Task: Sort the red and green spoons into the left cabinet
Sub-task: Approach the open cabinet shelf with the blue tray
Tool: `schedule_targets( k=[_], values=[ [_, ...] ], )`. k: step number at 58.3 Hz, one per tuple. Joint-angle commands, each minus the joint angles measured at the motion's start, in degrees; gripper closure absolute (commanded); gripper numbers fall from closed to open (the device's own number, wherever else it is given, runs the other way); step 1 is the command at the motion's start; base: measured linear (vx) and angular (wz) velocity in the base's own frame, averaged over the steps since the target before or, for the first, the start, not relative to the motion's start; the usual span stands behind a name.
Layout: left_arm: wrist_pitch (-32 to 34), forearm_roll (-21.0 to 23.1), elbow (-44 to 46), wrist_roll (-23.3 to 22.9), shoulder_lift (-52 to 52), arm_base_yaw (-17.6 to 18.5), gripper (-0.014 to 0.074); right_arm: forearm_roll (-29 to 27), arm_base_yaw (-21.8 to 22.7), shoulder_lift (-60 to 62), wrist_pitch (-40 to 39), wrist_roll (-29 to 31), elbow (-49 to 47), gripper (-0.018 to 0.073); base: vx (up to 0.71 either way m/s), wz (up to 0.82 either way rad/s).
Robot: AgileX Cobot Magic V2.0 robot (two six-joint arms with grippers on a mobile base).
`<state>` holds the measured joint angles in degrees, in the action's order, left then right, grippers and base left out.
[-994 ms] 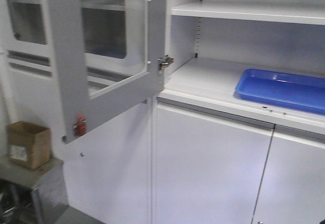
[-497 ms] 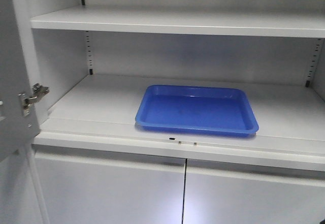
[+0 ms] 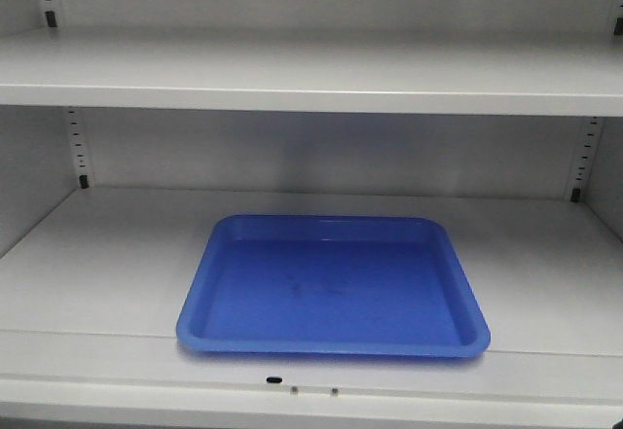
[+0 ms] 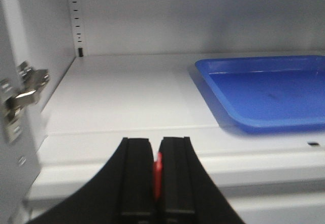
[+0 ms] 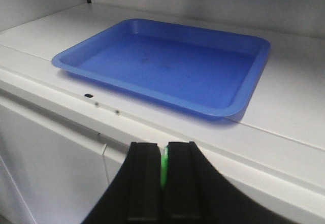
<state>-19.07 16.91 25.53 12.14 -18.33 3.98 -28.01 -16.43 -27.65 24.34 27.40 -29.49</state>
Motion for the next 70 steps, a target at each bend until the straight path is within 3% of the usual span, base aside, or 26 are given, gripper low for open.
schedule_targets(
  k=[1,32,70],
  values=[
    [4.93,0.96,1.56,-0.01,-0.53,-0.08,0.06,-0.52,0.04,-0.47,-4.03,0.18,-1.84,0.0563,0.33,-0.16],
    [4.93,0.96,1.56,-0.01,-0.53,-0.08,0.06,-0.52,0.04,-0.47,-4.03,0.18,-1.84,0.0563,0.25,-0.11],
    [4.93,0.96,1.56,-0.01,-0.53,-0.08,0.06,-0.3,0.04,-0.47,-4.96,1.84,-1.84,0.0563,0.04,0.0]
  ],
)
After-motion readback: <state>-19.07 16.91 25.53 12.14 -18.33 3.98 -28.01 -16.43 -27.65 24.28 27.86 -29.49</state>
